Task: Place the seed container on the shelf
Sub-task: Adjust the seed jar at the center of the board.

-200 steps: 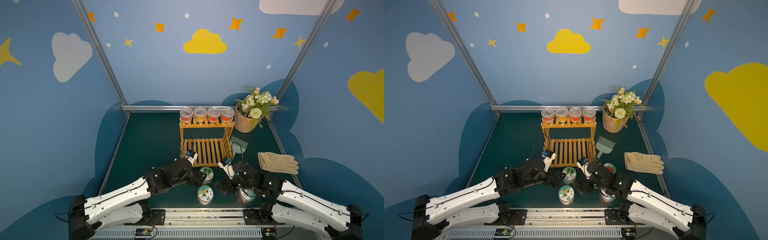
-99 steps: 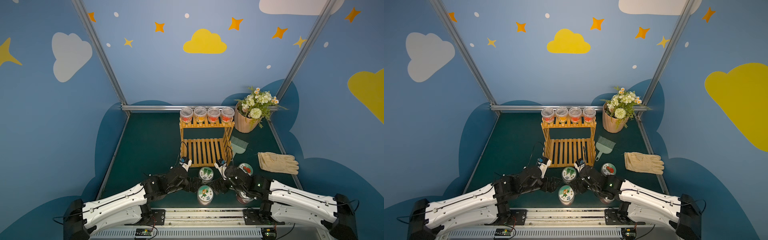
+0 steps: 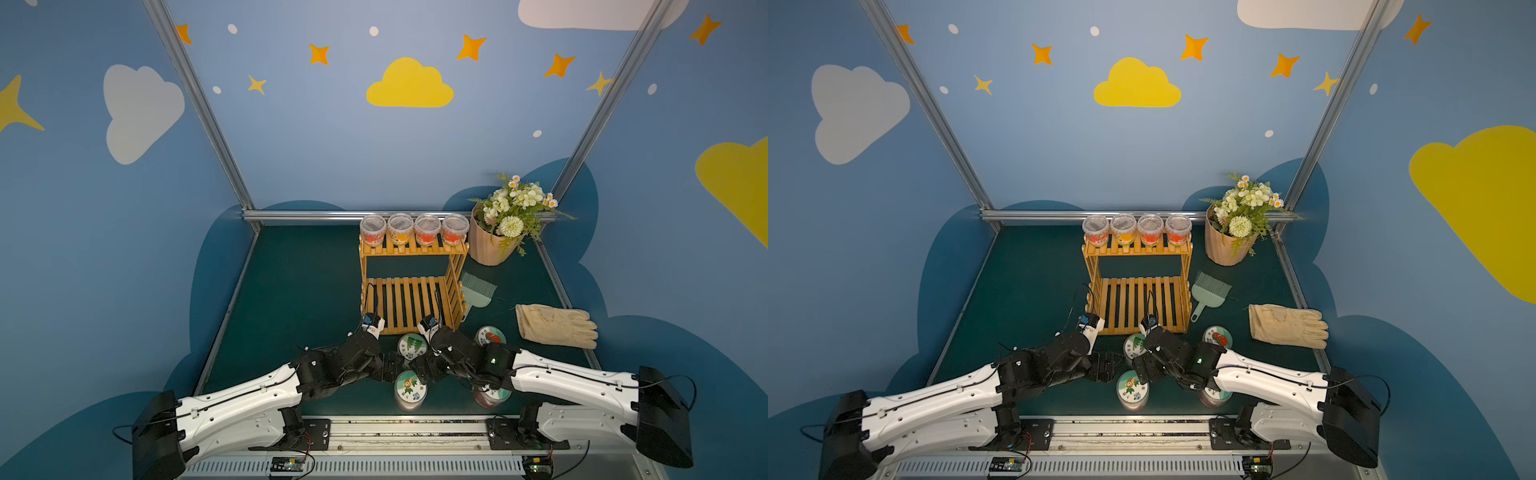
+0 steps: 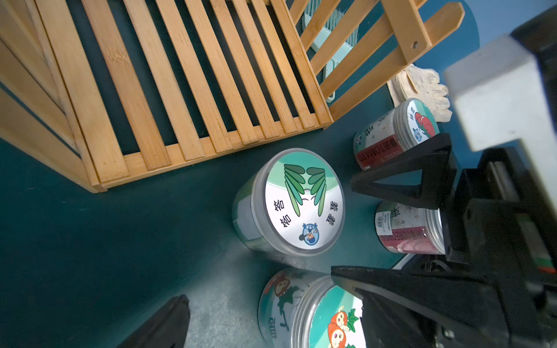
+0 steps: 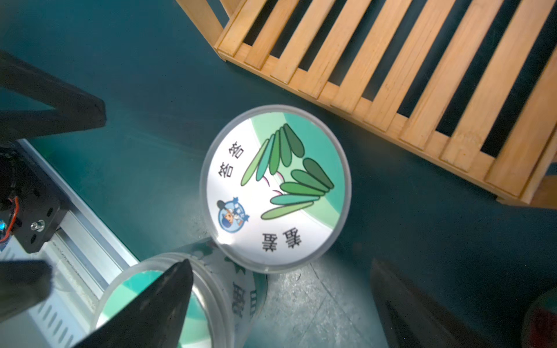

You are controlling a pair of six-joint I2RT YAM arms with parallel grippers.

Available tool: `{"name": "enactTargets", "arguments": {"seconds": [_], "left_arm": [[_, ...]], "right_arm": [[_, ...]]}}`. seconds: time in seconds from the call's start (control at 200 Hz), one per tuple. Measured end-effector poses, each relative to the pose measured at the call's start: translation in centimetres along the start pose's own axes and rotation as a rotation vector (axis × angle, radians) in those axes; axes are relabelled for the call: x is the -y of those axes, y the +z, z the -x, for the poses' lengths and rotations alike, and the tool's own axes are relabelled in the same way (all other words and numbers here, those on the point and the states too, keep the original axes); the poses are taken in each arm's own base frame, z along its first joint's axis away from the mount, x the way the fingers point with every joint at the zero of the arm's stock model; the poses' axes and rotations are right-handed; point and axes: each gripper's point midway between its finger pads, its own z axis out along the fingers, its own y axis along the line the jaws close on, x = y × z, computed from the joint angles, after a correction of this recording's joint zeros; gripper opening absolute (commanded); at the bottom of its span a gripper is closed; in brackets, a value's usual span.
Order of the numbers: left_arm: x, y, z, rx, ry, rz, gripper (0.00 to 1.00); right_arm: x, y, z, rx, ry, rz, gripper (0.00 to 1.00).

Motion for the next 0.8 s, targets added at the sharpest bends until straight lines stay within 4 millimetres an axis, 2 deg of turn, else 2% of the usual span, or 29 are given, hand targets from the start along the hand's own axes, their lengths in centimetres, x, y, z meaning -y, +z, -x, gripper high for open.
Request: {"name": "enactTargets", "arguments": {"seconds": [0.08,0.23,0.385,0.556,0.641,0.801], "left_arm": [[0.0,0.1,0.2,0.008,-0.001,0.003,0.93],[0.0,0.4,0.3,0.014,-0.001,0.005,0.93],[0.1,0.4,0.3,0.012,0.000,0.004,0.92],[0.6,0.3,-0.6,-0.033,0.045,-0.031,0.92],[0.8,0.6,-1.6,-0.074,0.080,-0.038,0.93],[1.2,1.4,-4.1,-0.155,0.155,-0.010,0.95]], "right_arm": [[0.1,0.3,0.1,0.003,-0.009,-0.007,0.97],[0.5,1.1,0.0,-0.005,-0.024,-0.034,0.88],[0.1,1.8,0.4,-0.008,-0.038,-0.013,0.80],[0.8,1.8,1.0,0.001,-0.013,-0.021,0.75],[2.2,1.2,1.6,0.029,0.021,-0.063,0.76],[4.6,-0.5,1.9,0.064,0.066,-0.123,0.89]]}}
